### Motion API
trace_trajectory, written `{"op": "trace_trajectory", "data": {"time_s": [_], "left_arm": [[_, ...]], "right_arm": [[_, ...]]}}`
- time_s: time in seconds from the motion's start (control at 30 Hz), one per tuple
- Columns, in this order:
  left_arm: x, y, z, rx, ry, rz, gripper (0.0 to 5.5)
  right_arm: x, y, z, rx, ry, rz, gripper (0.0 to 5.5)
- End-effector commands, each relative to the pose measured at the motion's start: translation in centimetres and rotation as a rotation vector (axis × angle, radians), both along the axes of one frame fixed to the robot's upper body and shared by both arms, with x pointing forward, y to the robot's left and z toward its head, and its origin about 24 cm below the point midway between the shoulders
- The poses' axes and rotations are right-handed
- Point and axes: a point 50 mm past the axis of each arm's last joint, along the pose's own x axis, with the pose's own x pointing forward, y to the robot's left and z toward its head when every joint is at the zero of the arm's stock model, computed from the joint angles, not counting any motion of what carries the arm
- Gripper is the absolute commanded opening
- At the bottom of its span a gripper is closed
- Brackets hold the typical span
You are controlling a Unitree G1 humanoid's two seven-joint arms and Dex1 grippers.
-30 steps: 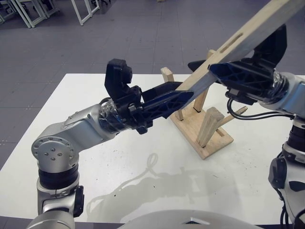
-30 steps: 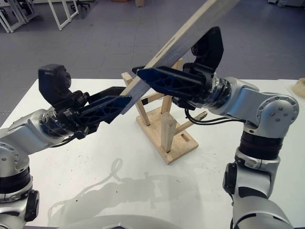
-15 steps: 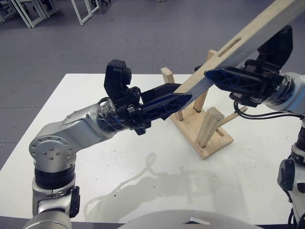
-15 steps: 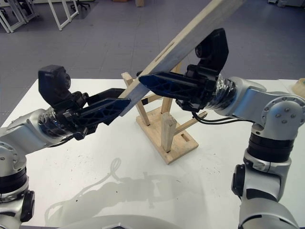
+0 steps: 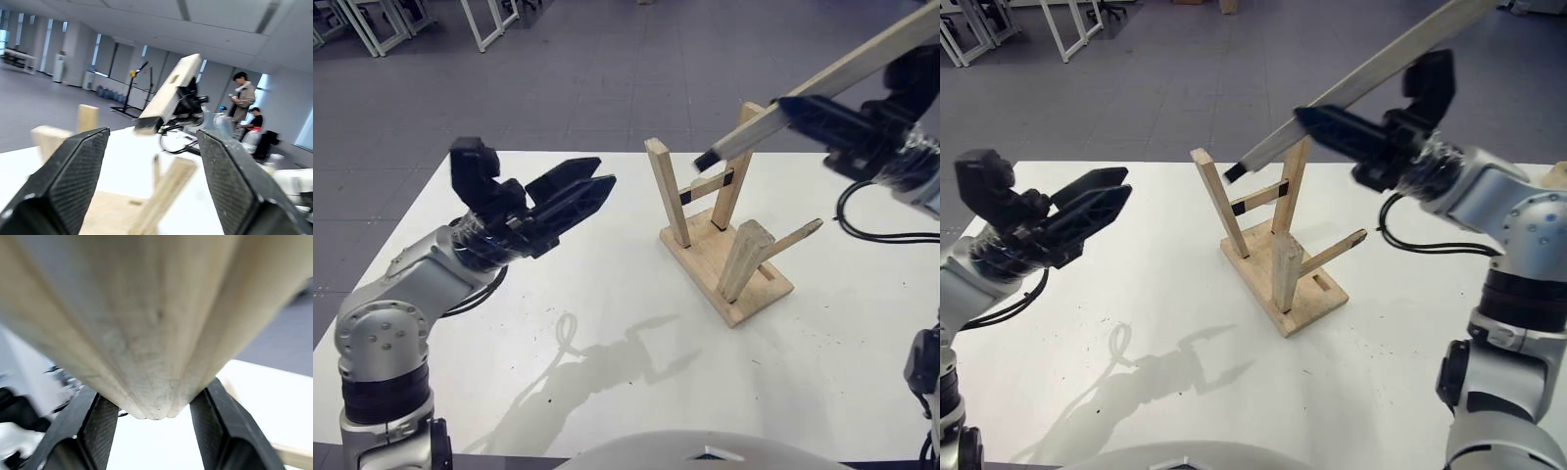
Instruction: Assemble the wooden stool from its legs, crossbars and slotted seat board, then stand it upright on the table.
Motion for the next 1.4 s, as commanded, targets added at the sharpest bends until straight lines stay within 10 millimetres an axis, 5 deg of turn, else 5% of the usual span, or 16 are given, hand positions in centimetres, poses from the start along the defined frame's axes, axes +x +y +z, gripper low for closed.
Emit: {"op": "trace_trajectory", "data": {"time_s": [0.03, 0.23, 0.43, 0.57, 1.03, 1.27, 1.4], "left_arm": [[1.2, -0.7, -5.1, 0.179, 0.129, 0.183, 3.28], [1.6, -1.8, -7.5, 0.274, 0.14, 0.287, 3.28], [4.1, -0.5, -7.2, 0.273, 0.098, 0.582, 3.28], [4.2, -0.7, -7.4, 0.28, 0.097, 0.577, 3.28], [4.3, 0.5, -8.1, 0.284, 0.123, 0.635, 3.28], [4.2, 1.4, -8.8, 0.301, 0.143, 0.663, 3.28], [4.2, 1.4, -8.8, 0.301, 0.144, 0.666, 3.28]], "right_arm": [[0.4, -4.6, 0.5, -0.046, -0.05, -0.272, 2.03], [0.0, -9.3, -5.1, -0.36, 0.045, -0.479, 2.03], [-0.5, -9.0, -12.5, -0.723, 0.117, -0.368, 2.02], [-1.5, -8.1, -14.6, -0.793, 0.122, -0.263, 2.02], [-7.3, 1.4, -15.1, -0.553, 0.151, 0.165, 2.02], [-6.7, 1.9, -11.2, -0.528, 0.033, 0.174, 2.02], [-5.7, 2.6, -12.0, -0.521, 0.043, 0.172, 2.02]]}}
